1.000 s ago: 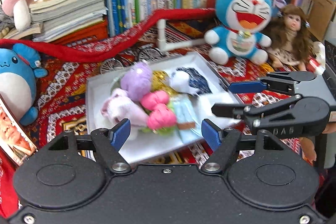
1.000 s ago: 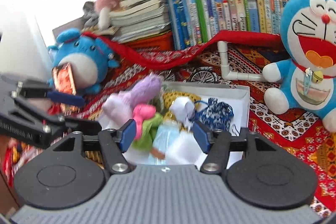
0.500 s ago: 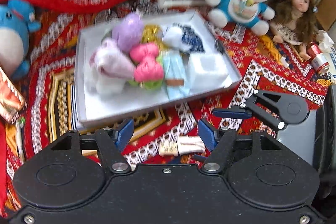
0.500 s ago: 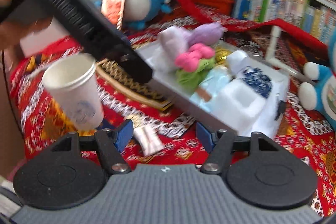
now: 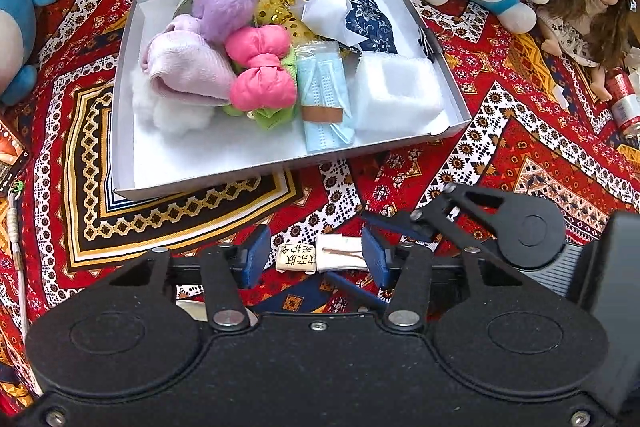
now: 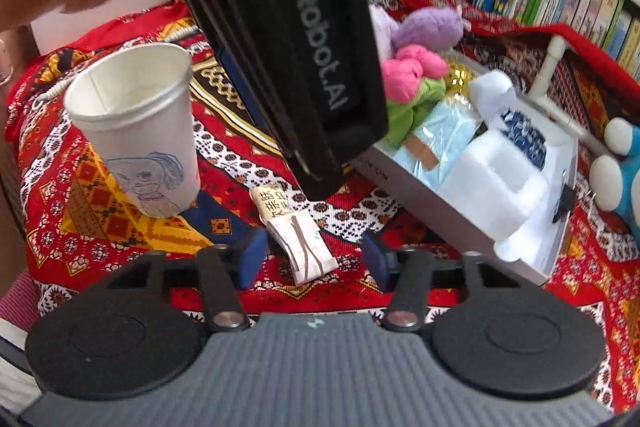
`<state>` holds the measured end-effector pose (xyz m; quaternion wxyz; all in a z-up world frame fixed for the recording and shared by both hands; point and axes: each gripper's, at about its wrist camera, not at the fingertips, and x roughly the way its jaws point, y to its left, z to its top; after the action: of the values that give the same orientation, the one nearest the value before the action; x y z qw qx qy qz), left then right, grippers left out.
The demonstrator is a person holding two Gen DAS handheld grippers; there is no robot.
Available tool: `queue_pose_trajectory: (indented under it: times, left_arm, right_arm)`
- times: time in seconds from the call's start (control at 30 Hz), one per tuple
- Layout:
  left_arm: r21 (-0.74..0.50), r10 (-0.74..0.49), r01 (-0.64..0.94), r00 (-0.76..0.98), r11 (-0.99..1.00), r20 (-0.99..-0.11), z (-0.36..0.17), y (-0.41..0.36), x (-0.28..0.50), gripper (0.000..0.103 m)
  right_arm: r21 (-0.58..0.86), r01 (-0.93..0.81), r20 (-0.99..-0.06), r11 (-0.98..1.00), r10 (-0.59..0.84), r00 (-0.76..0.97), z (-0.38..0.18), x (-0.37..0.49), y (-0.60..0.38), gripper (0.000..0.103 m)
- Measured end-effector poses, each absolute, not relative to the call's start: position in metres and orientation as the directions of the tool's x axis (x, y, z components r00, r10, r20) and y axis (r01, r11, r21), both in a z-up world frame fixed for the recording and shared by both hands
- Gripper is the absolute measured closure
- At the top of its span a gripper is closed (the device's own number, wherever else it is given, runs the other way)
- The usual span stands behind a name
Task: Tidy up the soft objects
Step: 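Move the left tool toward the cream labelled block while the right tool grasps the white string-tied box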
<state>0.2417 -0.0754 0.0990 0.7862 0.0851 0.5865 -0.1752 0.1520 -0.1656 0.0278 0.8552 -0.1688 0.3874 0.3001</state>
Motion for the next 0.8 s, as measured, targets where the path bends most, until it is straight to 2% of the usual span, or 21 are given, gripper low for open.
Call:
queue_pose_trajectory:
  times: [0.03, 0.07, 0.13, 0.3, 0.4, 0.57, 0.7, 0.8]
  left_arm:
    - [-0.069, -0.173, 0.374, 0.252, 0.925, -0.952, 0.099, -0.075, 0.241, 0.055]
    - [-0.067, -0.171, 0.373, 0.254, 0.925, -0.952, 0.099, -0.074, 0.241, 0.055]
    - [-0.070, -0.174, 0.366, 0.257, 0.928, -0.951, 0.100, -0.073, 0.240, 0.055]
    - [-0.093, -0.202, 0.336, 0.304, 0.937, -0.931, 0.107, -0.070, 0.230, 0.055]
    - [-0.116, -0.245, 0.330, 0.383, 0.937, -0.891, 0.118, -0.072, 0.215, 0.055]
    - [-0.174, -0.317, 0.277, 0.643, 0.945, -0.697, 0.120, -0.078, 0.160, 0.052]
    - [-0.196, -0.219, 0.129, 0.797, 0.972, -0.562, 0.090, -0.088, 0.107, 0.053]
    - [-0.296, -0.115, -0.077, 0.807, 0.952, -0.579, 0.063, -0.091, 0.088, 0.053]
  right_arm:
    - [-0.052, -0.646, -0.770, 0.762, 0.382, 0.512, 0.026, 0.153, -0.164, 0.060]
    - [-0.045, -0.647, -0.771, 0.761, 0.386, 0.507, 0.025, 0.153, -0.164, 0.067]
    - [-0.037, -0.633, -0.763, 0.773, 0.387, 0.518, 0.027, 0.150, -0.167, 0.074]
    - [-0.002, -0.540, -0.723, 0.842, 0.372, 0.582, 0.043, 0.141, -0.195, 0.074]
    - [0.000, -0.466, -0.679, 0.885, 0.342, 0.650, 0.056, 0.130, -0.221, 0.074]
    - [0.082, -0.293, -0.593, 0.953, 0.283, 0.754, 0.068, 0.112, -0.275, 0.074]
    - [0.116, -0.220, -0.556, 0.969, 0.247, 0.793, 0.066, 0.099, -0.300, 0.074]
    - [0.134, -0.201, -0.554, 0.970, 0.241, 0.797, 0.060, 0.092, -0.312, 0.073]
